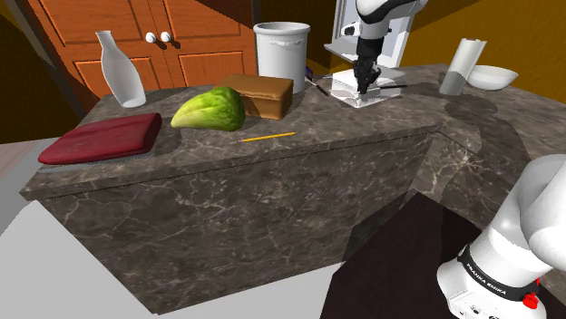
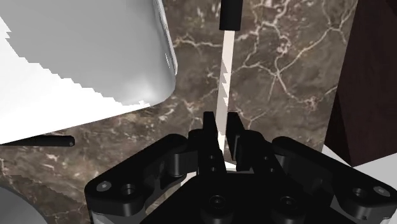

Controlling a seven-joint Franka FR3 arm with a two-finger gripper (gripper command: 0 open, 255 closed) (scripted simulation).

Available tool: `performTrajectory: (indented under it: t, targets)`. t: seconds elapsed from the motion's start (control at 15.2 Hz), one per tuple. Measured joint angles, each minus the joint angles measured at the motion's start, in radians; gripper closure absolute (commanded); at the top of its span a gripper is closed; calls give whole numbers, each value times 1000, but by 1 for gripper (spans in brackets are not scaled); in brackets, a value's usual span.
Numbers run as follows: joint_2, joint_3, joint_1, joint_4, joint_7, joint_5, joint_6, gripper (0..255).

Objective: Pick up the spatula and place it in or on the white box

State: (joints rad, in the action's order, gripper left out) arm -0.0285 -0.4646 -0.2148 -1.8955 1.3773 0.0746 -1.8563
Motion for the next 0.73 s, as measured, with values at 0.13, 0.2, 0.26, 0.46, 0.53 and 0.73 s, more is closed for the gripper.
performTrajectory:
  t: [0.13, 0.2, 0.26, 0.46, 0.53, 0.73]
  targets:
    - [-3, 0, 0, 23, 2, 1, 25, 255]
    - [0, 0, 0, 39, 3, -1, 39, 255]
    - [3, -1, 0, 56, 6, -3, 53, 255]
    - [-1, 0, 0, 91, 6, -1, 93, 255]
    - [-3, 1, -1, 102, 5, -1, 105, 255]
    - [-2, 1, -1, 145, 9, -2, 146, 255]
